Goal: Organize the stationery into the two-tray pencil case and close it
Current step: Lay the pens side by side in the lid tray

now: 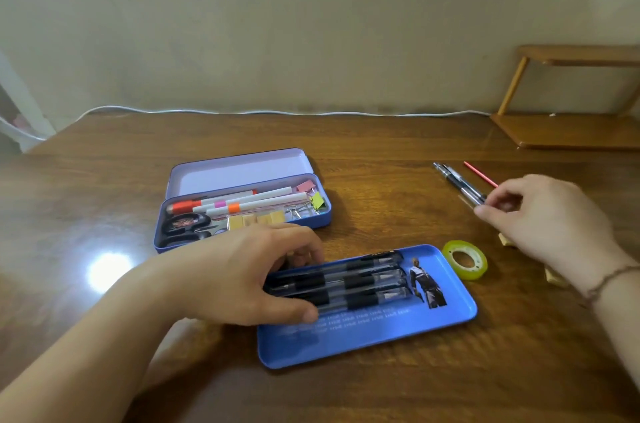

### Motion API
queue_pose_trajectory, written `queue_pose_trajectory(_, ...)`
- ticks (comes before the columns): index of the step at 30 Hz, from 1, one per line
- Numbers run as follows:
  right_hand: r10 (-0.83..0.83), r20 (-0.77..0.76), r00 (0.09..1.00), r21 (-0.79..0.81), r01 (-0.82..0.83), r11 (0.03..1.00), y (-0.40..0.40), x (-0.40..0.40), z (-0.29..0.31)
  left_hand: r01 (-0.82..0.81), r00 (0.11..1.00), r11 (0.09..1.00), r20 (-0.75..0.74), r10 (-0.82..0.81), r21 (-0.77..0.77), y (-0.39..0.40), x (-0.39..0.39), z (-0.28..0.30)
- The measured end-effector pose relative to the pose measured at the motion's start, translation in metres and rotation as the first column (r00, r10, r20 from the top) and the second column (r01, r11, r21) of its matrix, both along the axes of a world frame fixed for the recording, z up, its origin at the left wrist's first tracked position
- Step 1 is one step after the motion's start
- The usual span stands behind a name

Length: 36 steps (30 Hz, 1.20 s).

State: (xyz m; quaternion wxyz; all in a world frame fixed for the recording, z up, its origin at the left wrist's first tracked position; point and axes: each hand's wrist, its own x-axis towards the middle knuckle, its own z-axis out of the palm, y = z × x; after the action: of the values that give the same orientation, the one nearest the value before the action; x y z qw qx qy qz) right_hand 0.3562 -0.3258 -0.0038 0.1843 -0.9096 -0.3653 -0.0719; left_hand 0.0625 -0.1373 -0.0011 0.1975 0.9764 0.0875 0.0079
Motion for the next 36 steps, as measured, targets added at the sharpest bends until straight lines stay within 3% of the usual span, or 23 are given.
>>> queue_pose_trajectory(5, -0.122, -0.035, 0.992, -0.081, 0.119, 0.99, 0.007, 0.009, -0.007, -0.069, 0.997, 0.991, 0.018, 0.071, -0.114, 0.0, -0.003, -0.001)
queue_pose_trajectory(12, -0.086, 0.068, 0.994, -0.13, 0.094, 0.987, 0.01, 0.007, -0.009, -0.081, 0.995, 0.989, 0.047, 0.087, -0.126, 0.003, -0.003, 0.002)
queue_pose_trajectory(15, 0.078, 0.071, 0.994, 0.115, -0.086, 0.99, 0.004, -0.007, 0.0, -0.096, 0.992, 0.985, 0.069, 0.107, -0.145, 0.006, -0.006, 0.003)
queue_pose_trajectory(17, 0.341, 0.004, 0.94, 0.26, -0.33, 0.907, -0.001, -0.028, 0.01, -0.107, 0.989, 0.984, 0.086, 0.12, -0.139, 0.01, -0.007, 0.004)
queue_pose_trajectory(19, 0.601, -0.085, 0.795, 0.264, -0.563, 0.783, -0.005, -0.057, 0.016, -0.105, 0.988, 0.988, 0.101, 0.116, -0.112, 0.012, -0.008, 0.005)
queue_pose_trajectory(21, 0.719, -0.106, 0.687, 0.138, -0.706, 0.695, -0.005, -0.077, 0.015, -0.101, 0.987, 0.991, 0.112, 0.111, -0.091, 0.013, -0.008, 0.006)
queue_pose_trajectory(26, 0.722, -0.134, 0.679, -0.024, -0.73, 0.683, -0.003, -0.095, 0.006, -0.072, 0.993, 0.996, 0.085, 0.077, -0.061, 0.007, -0.005, 0.003)
queue_pose_trajectory(30, 0.741, -0.127, 0.66, -0.031, -0.749, 0.662, -0.003, -0.094, 0.003, 0.017, 0.998, 1.0, 0.063, -0.017, 0.002, 0.001, -0.002, 0.005)
queue_pose_trajectory(36, 0.745, -0.121, 0.656, -0.056, -0.754, 0.654, -0.002, -0.096, 0.005, 0.01, 1.0, 1.0, 0.02, -0.01, -0.024, 0.0, -0.004, 0.007)
